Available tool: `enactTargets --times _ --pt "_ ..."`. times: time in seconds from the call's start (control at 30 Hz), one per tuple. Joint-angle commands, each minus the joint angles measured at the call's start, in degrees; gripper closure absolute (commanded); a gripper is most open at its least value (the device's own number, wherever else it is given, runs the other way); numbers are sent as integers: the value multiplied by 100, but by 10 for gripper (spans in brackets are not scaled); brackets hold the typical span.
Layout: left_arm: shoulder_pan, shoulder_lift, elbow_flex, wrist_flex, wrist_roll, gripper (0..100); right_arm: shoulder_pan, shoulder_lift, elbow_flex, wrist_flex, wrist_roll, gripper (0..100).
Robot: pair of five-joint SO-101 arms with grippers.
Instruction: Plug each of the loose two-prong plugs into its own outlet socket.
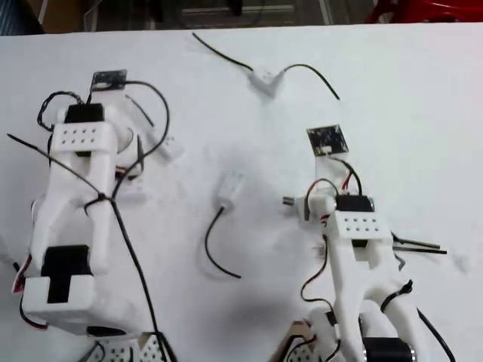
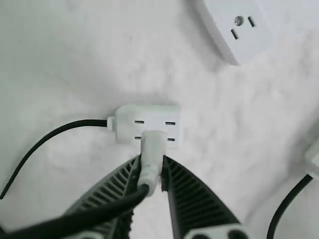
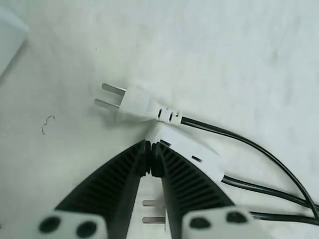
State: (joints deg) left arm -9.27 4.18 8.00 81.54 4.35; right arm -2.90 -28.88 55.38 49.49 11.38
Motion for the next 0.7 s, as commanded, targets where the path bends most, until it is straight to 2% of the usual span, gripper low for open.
enactTargets --times 0.0,0.27,0.67 --pt "136 -22 -167 -53 132 976 -40 -198 -35 -101 -18 978" --pt "444 -31 527 -545 607 975 -40 -198 -35 -101 -18 978" --pt "435 -40 589 -615 615 975 -40 -198 -35 -101 -18 978"
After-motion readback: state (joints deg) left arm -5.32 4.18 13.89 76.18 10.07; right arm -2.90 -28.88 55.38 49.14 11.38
